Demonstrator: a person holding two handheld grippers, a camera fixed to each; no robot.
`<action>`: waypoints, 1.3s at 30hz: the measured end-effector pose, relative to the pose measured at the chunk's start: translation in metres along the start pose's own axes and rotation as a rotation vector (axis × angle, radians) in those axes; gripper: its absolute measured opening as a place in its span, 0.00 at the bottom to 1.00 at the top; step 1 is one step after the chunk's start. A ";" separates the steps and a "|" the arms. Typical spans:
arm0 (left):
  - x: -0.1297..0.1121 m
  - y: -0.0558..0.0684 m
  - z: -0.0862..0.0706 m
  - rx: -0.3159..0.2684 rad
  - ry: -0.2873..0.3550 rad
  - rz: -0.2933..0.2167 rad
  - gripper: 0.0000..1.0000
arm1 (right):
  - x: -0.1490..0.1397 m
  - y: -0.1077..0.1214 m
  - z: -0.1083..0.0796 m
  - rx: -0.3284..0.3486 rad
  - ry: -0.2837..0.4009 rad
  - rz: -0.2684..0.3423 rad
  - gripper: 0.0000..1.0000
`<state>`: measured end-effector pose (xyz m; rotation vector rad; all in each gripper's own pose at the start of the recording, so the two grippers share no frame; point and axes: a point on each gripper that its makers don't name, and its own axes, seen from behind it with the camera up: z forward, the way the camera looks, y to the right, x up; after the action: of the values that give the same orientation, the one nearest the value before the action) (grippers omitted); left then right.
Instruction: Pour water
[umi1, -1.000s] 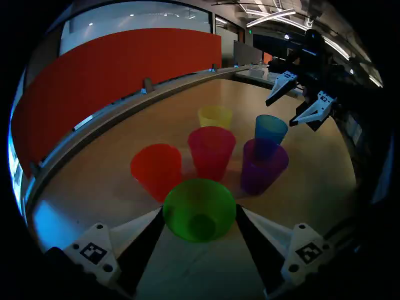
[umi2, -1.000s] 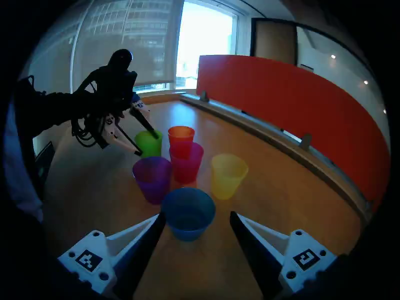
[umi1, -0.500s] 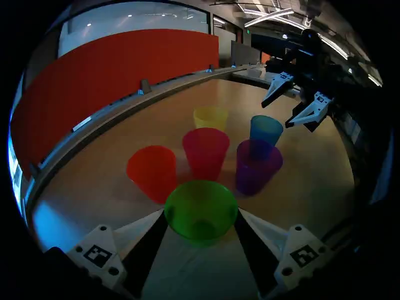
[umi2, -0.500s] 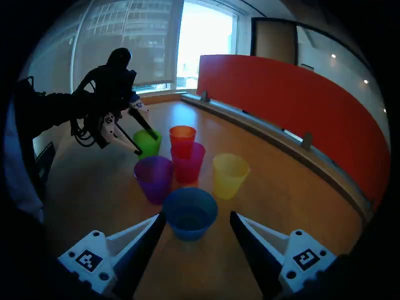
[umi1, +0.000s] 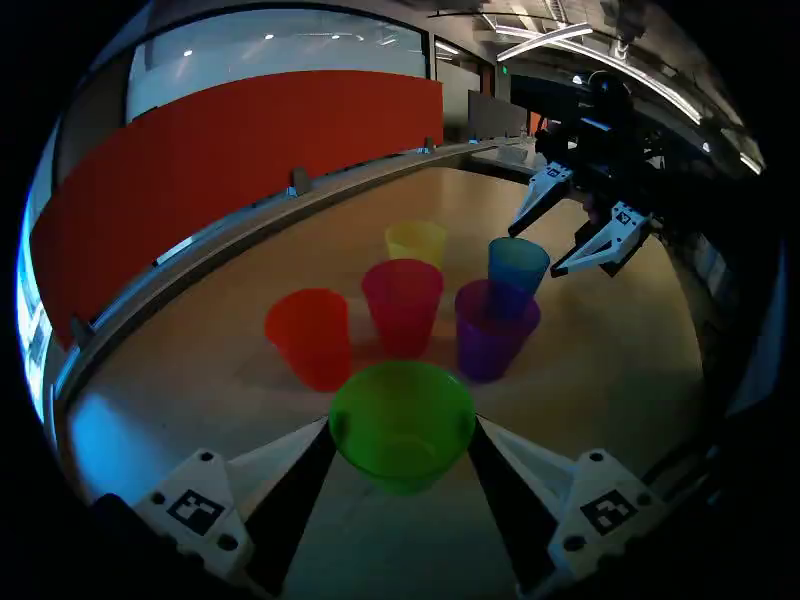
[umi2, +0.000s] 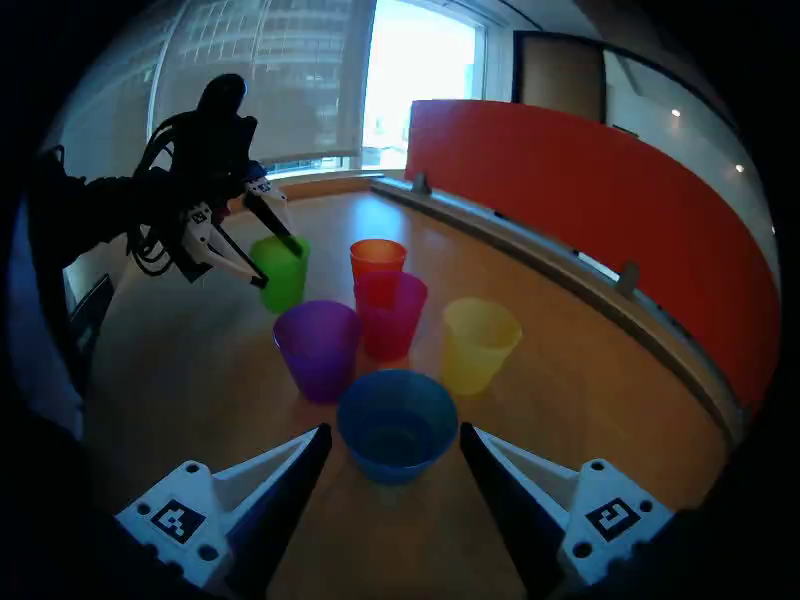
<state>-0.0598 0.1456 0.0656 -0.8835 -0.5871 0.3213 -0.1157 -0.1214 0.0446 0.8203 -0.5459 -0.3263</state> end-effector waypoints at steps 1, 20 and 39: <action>-0.001 0.001 -0.002 0.002 0.002 -0.003 0.88 | -0.001 0.000 0.002 0.001 -0.003 -0.001 1.00; -0.010 0.007 -0.035 0.042 0.027 -0.045 0.88 | -0.009 0.002 0.033 0.001 -0.017 -0.003 0.99; -0.013 0.007 -0.040 0.043 0.037 -0.062 0.88 | -0.010 0.000 0.039 -0.003 -0.005 -0.015 0.89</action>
<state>-0.0464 0.1187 0.0359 -0.8270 -0.5700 0.2603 -0.1461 -0.1403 0.0636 0.8207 -0.5441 -0.3428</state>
